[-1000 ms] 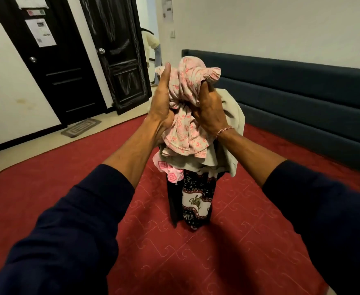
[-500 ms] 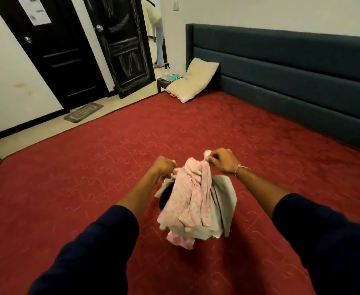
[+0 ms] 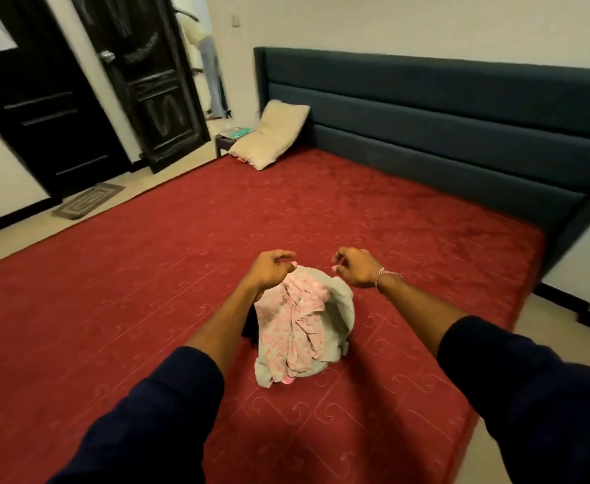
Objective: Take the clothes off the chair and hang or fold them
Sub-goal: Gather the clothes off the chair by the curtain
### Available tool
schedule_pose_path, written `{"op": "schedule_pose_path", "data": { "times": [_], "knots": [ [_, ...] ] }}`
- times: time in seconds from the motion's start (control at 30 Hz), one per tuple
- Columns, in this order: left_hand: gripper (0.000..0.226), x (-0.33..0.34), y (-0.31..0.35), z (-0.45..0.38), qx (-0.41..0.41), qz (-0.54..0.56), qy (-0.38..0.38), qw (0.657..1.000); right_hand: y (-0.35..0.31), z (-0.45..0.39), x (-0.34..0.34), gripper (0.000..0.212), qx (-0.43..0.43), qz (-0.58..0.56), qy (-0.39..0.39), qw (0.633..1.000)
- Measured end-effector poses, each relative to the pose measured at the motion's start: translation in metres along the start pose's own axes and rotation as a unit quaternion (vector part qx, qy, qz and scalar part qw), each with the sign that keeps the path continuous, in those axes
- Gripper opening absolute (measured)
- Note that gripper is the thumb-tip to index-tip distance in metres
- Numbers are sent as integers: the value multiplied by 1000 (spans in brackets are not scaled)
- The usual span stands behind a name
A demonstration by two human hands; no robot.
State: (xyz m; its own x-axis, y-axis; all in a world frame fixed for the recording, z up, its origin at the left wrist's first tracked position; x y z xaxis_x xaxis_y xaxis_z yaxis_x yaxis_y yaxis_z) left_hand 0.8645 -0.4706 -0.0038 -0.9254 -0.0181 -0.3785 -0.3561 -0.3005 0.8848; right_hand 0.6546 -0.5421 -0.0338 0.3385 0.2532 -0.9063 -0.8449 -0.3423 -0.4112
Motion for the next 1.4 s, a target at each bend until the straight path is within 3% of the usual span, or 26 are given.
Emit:
{"op": "schedule_pose_path", "data": {
  "times": [0.17,0.5,0.8,1.07,1.2,1.3,1.4],
  "knots": [
    [41,73,29,49,104,-43,-85,990,28,110,-28,24,53,-10,50,997],
    [40,261,102,174,242,-125,-253,928,119,356,-80,35,241,-50,153,957],
    [38,465,136,316,275,-149,-434,845,196,606,-74,34,432,-123,238,861],
    [43,610,137,452,278,-165,-546,773,247,800,-47,34,560,-131,266,773],
    [48,678,136,493,290,-189,-562,752,286,879,-34,36,625,-157,296,705],
    [47,726,137,515,291,-201,-568,743,330,932,-16,52,712,-178,326,596],
    [40,771,129,521,284,-243,-570,732,352,961,2,75,760,-177,341,524]
  ]
}}
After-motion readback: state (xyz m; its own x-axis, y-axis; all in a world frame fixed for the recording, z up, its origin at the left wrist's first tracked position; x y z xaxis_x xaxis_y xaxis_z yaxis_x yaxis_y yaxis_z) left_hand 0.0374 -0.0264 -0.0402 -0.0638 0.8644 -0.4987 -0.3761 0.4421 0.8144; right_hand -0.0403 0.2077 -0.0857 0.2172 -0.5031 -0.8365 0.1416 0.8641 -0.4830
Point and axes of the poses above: each hand's wrist, its own z-axis away from the middle knuckle, its own x-axis out of the palm, y = z × x, the point moved 2 cm from there along -z, towards the middle knuckle, and after that the axes turned 7 degrees about z, right-handed, at the moved point
